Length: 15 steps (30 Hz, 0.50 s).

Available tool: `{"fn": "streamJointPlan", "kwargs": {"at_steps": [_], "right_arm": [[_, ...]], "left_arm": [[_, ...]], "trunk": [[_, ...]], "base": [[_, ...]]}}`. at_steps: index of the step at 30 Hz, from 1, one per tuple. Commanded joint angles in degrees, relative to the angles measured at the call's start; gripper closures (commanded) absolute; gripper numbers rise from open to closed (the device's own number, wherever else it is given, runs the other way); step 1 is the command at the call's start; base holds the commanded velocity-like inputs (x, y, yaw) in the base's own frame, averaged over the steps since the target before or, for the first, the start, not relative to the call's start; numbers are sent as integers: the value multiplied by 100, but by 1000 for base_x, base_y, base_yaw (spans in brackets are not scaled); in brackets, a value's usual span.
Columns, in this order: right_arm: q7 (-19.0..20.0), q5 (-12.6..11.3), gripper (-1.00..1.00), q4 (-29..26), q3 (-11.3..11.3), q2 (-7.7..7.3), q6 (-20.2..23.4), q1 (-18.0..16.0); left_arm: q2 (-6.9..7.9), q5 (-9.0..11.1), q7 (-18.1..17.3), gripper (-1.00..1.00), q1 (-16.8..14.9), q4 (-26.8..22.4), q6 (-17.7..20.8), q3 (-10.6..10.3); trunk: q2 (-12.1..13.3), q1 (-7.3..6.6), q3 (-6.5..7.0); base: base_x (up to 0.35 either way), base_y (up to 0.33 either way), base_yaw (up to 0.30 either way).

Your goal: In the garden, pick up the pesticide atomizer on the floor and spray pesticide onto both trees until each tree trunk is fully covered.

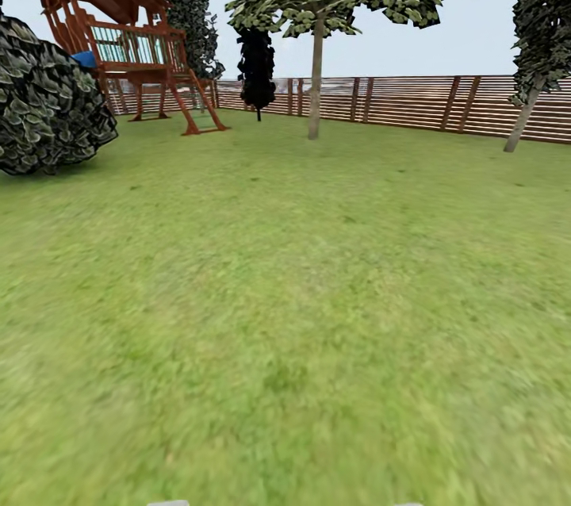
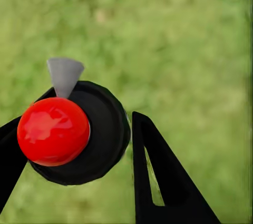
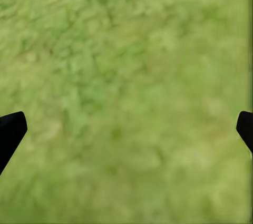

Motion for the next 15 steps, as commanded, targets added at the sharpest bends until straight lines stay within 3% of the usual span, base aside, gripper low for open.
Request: {"fn": "streamJointPlan", "kwargs": {"at_steps": [1, 15], "right_arm": [[31, 29, -100, -5, -50, 1, -4, -3], [31, 29, -100, -4, -50, 2, -4, -4]], "left_arm": [[-1, -61, 29, 100, -4, 5, -17, 35], [-1, -61, 29, 100, -4, 4, -17, 35]], "trunk": [[-2, 2, -5], [-2, 2, -5]], "base": [[293, -145, 0], [293, -144, 0]]}}
